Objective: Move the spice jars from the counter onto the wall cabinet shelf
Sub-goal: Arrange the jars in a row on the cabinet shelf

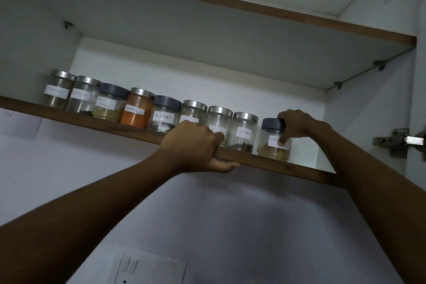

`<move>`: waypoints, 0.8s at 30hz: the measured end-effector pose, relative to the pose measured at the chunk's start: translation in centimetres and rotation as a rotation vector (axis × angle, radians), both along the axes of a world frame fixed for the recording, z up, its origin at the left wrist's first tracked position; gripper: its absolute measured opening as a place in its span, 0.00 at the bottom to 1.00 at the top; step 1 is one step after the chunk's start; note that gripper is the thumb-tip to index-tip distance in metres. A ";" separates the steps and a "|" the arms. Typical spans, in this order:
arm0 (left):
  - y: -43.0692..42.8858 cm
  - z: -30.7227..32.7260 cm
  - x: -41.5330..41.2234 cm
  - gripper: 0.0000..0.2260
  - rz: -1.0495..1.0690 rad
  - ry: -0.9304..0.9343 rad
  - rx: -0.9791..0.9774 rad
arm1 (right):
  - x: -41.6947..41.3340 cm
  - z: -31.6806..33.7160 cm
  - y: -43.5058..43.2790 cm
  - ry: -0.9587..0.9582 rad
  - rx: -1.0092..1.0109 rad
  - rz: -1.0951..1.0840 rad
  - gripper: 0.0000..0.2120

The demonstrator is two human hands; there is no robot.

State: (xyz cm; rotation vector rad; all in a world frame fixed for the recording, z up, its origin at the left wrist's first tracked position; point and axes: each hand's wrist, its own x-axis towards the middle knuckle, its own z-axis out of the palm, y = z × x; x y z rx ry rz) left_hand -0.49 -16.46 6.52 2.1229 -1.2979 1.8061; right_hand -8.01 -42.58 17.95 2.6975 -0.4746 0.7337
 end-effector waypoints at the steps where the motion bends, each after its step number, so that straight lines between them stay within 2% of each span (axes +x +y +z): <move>1: 0.0 0.0 -0.1 0.32 -0.007 0.000 -0.006 | 0.3 0.0 -0.1 0.001 0.001 -0.007 0.25; 17: -0.2 -0.2 0.8 0.30 -0.079 -0.021 -0.047 | 4.1 0.3 -1.1 0.053 -0.069 -0.097 0.24; 21: -0.2 -0.2 0.8 0.31 -0.091 -0.020 -0.037 | 4.2 -0.3 -1.6 -0.002 -0.019 -0.070 0.24; 24: -0.1 -0.1 0.7 0.32 -0.069 -0.035 -0.036 | 3.9 -1.0 -1.9 -0.041 0.055 -0.032 0.28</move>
